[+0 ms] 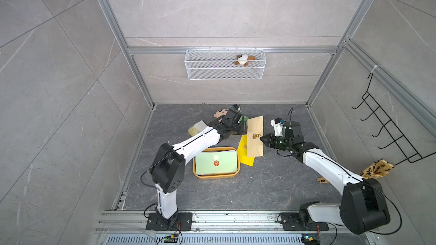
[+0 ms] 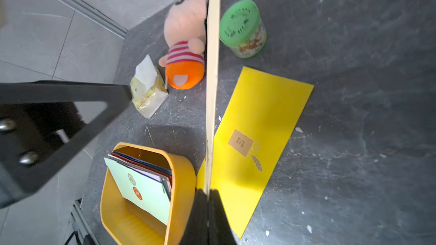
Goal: Put the sealed envelopes into the storage box
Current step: Pick up the envelope from the center of the board, then place the envelope in the storage box.
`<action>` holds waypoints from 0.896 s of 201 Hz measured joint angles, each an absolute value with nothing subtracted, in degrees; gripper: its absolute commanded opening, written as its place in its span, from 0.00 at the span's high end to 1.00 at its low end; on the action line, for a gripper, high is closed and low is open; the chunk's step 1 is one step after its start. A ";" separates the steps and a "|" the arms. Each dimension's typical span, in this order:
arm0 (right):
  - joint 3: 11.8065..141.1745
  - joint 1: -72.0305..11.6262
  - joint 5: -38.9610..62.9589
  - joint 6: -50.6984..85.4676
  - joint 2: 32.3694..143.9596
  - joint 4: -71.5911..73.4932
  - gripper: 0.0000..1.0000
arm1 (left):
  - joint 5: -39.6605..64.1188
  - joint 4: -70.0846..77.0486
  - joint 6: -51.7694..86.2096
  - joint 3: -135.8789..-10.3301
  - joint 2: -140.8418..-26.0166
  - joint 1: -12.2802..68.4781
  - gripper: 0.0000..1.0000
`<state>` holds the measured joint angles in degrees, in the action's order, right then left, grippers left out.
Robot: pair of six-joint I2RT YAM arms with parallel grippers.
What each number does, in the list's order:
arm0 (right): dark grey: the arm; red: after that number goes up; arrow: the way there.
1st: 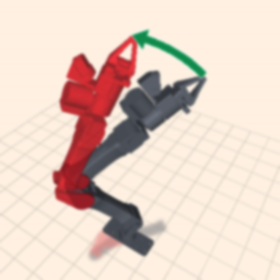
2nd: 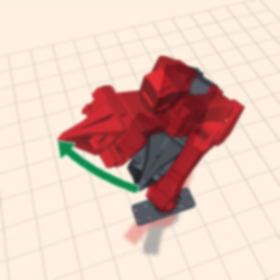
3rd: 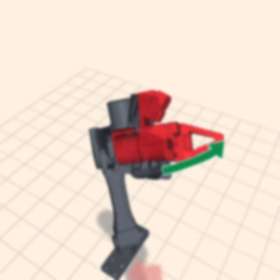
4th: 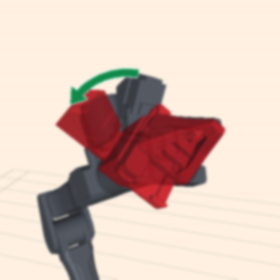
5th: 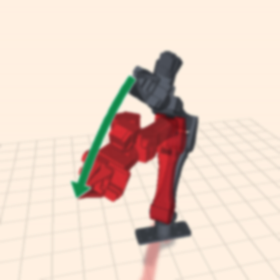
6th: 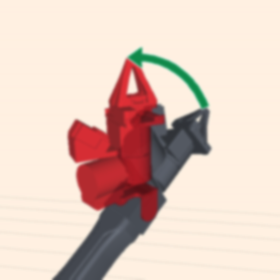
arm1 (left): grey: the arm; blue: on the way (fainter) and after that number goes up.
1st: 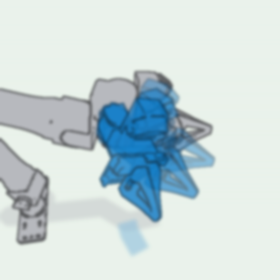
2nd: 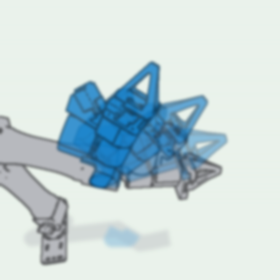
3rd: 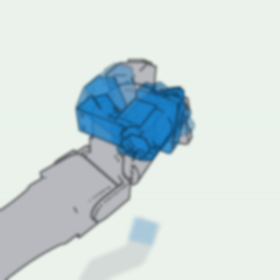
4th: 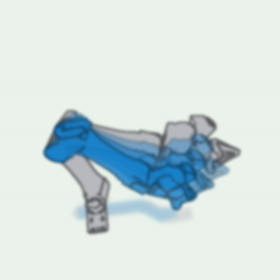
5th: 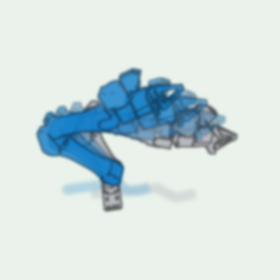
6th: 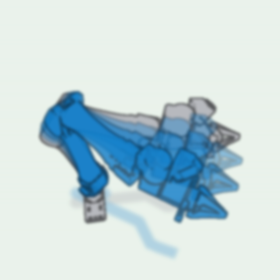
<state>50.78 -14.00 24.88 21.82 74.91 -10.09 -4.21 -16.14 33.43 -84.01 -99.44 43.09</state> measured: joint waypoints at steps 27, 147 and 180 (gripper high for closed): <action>58.46 -16.82 23.81 11.49 73.60 -17.72 1.00 | -9.93 -15.20 34.57 -70.59 -83.50 42.46 0.39; 99.24 -47.00 12.58 -33.67 98.24 -53.93 1.00 | -35.22 -35.03 48.84 -43.18 -37.80 39.35 0.34; 106.41 -49.06 10.87 -38.85 105.06 -59.20 1.00 | -39.72 -38.57 50.63 -41.91 -32.25 39.33 0.34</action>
<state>106.41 -49.06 10.87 -38.85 105.06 -59.20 -39.72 -38.57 50.63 -41.91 -32.25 39.33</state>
